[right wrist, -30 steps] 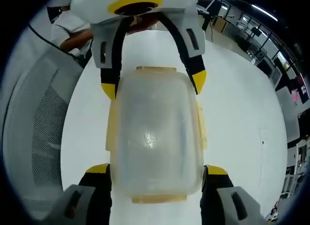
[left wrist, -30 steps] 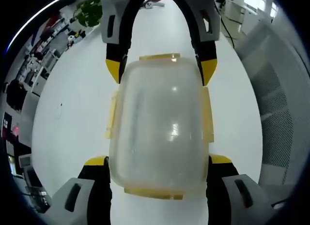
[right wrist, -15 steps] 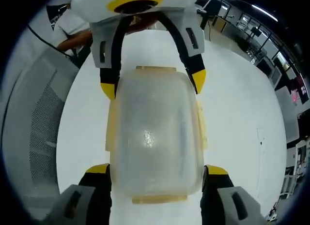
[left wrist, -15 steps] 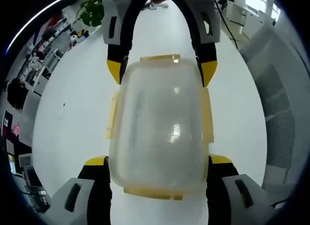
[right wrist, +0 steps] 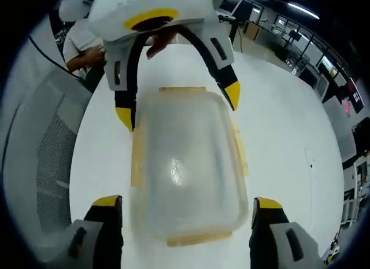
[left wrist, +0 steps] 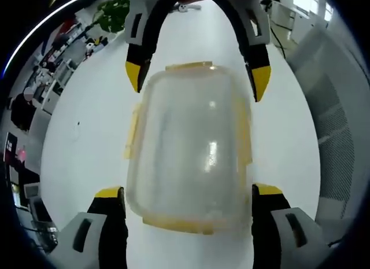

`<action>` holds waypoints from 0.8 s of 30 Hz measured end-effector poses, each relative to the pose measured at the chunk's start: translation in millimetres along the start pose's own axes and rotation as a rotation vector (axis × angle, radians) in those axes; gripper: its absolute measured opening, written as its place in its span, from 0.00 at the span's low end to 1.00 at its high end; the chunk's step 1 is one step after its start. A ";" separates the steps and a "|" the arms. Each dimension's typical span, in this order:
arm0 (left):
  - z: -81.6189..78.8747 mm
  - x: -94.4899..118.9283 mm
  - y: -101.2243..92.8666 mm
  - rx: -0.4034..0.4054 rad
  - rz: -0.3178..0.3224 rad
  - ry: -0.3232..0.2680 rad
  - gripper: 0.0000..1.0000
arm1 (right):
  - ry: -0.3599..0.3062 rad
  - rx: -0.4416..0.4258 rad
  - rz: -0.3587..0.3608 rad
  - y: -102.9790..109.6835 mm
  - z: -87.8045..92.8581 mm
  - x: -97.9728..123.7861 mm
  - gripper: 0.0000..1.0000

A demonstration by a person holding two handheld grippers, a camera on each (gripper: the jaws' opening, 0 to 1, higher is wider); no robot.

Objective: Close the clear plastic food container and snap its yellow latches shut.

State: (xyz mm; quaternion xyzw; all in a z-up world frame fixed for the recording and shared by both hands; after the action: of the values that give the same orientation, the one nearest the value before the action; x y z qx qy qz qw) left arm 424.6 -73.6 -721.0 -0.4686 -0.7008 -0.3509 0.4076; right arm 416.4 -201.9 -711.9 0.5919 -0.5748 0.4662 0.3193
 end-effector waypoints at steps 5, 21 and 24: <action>2.2 7.8 -0.5 0.089 -0.018 -0.055 0.91 | -0.038 -0.033 0.047 3.0 -2.1 4.4 0.93; 19.8 24.1 -21.1 0.186 -0.054 -0.120 0.91 | -0.113 -0.138 0.144 22.7 -10.0 19.2 0.91; 22.7 29.3 -23.3 0.207 -0.065 -0.134 0.91 | -0.116 -0.152 0.161 27.6 -8.7 22.3 0.91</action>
State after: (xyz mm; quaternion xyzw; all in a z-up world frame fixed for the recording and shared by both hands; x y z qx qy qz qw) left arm 390.4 -50.3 -706.8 -0.4235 -0.7737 -0.2577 0.3944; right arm 385.7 -206.3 -692.6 0.5439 -0.6716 0.4104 0.2910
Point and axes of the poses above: the point that each gripper's makers call its tool centre point, and the gripper's own axes: x roughly backward along the fingers, y roughly to its left, z roughly out of its underside, the point moved 5 cm from there along x, roughly backward along the fingers, and after that the axes turned 13 degrees about x, right-handed, at the moved point
